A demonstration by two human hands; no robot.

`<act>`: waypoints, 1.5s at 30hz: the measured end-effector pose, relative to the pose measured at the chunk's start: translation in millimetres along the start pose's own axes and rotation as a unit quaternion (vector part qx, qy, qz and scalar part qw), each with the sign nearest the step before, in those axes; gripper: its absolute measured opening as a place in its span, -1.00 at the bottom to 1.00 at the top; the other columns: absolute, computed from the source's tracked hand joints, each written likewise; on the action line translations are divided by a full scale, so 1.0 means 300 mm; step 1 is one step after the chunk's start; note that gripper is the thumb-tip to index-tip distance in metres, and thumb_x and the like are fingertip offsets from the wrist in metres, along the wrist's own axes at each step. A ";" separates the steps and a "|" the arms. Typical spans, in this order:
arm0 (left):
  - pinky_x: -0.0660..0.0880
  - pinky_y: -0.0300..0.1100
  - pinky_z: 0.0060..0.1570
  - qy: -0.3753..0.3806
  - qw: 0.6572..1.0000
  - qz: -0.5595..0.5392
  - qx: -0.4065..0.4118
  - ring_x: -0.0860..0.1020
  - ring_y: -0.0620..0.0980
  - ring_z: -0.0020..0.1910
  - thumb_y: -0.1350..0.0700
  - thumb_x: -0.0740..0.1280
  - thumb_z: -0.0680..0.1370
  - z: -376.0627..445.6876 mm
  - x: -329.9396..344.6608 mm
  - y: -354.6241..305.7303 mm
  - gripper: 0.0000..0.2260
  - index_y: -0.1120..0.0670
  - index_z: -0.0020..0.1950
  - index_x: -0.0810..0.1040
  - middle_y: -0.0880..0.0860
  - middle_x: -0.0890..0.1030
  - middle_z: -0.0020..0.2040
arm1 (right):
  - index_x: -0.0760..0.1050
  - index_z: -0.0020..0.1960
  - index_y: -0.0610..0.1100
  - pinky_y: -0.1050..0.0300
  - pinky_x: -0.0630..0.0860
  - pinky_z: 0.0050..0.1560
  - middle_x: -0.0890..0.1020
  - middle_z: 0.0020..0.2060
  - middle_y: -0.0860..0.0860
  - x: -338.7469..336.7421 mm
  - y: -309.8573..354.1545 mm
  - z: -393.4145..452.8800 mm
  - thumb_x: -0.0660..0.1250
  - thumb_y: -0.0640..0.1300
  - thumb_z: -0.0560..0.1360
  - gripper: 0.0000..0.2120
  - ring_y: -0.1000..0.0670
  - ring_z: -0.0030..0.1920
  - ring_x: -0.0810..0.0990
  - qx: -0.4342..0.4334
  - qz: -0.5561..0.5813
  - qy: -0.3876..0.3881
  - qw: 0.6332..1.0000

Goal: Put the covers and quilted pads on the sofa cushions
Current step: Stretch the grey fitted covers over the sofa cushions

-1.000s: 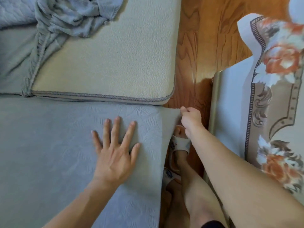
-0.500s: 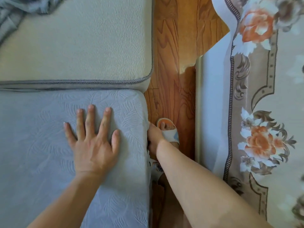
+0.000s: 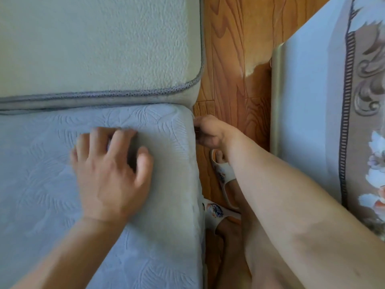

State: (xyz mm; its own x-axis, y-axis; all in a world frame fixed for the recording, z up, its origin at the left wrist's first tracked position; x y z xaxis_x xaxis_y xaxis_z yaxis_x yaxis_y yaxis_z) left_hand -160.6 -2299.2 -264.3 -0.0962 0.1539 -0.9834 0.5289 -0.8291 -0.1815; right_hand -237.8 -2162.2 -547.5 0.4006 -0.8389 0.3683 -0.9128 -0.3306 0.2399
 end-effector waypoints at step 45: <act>0.32 0.18 0.33 0.186 0.966 0.090 0.153 0.49 0.24 0.19 -0.21 0.21 0.52 0.111 0.196 -0.213 -0.45 0.06 0.42 0.50 0.12 0.54 0.29 | 0.57 0.20 -0.28 0.02 0.52 0.08 0.60 0.18 -0.23 -0.144 0.111 0.237 0.28 -0.16 0.60 -0.74 -0.25 0.19 0.59 -0.069 -0.420 -0.238 0.873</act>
State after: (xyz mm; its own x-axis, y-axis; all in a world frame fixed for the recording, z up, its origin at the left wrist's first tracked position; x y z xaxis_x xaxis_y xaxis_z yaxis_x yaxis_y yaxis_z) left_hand -228.1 -2255.2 -310.6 0.3149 0.1272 -0.9406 0.2282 -0.9721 -0.0551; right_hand -291.2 -2167.7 -619.4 0.8158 -0.4215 -0.3960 -0.2818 -0.8876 0.3643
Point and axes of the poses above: each hand's wrist, its own z-axis towards the middle knuckle, its own x-axis out of the palm, y = z × x, the point moved 10 cm from there along z, towards the middle knuckle
